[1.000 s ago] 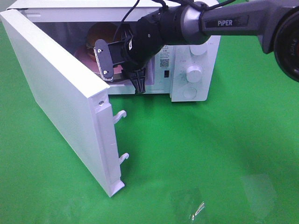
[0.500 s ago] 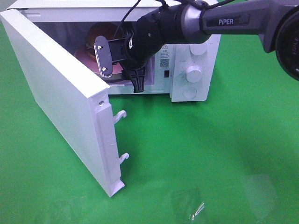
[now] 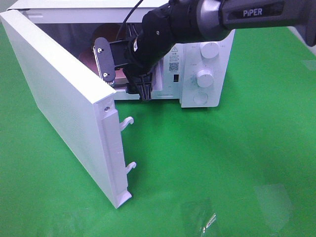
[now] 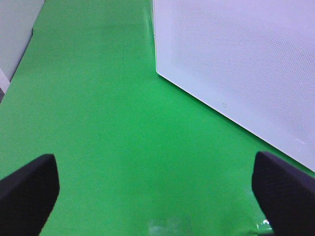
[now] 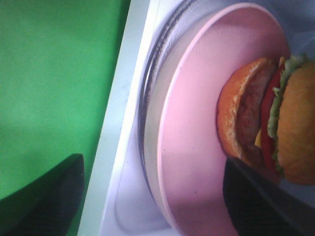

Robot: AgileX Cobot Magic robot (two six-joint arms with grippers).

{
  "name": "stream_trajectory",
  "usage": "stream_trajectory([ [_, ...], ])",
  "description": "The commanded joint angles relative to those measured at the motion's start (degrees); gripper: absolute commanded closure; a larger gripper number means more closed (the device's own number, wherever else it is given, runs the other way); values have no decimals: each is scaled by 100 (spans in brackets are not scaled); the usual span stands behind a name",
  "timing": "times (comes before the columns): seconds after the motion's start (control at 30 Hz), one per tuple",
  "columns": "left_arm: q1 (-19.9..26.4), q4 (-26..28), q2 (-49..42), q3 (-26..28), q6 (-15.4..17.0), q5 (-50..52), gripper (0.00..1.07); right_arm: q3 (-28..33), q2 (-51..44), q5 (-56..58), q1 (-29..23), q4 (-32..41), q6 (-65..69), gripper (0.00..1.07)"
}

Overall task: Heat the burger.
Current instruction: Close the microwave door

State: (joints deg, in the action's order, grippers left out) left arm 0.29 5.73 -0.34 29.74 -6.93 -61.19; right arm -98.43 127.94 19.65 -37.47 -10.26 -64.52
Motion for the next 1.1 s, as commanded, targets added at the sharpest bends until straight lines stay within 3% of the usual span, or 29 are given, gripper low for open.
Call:
stream_trajectory([
  [0.03,-40,17,-92,-11,6,-17,7,321,-309,-40,0,6,0,31],
  [0.33,-40,17,-92,-11,6,-17,7,1255,-894,-80,0,6,40,31],
  [0.73,-40,17,-92,-11,6,-17,7,1994,-1633,-80,17,-17,407,31],
  [1.1,-40,17,-92,-11,6,-17,7,3014,-2830,229,218,-367,1759,31],
])
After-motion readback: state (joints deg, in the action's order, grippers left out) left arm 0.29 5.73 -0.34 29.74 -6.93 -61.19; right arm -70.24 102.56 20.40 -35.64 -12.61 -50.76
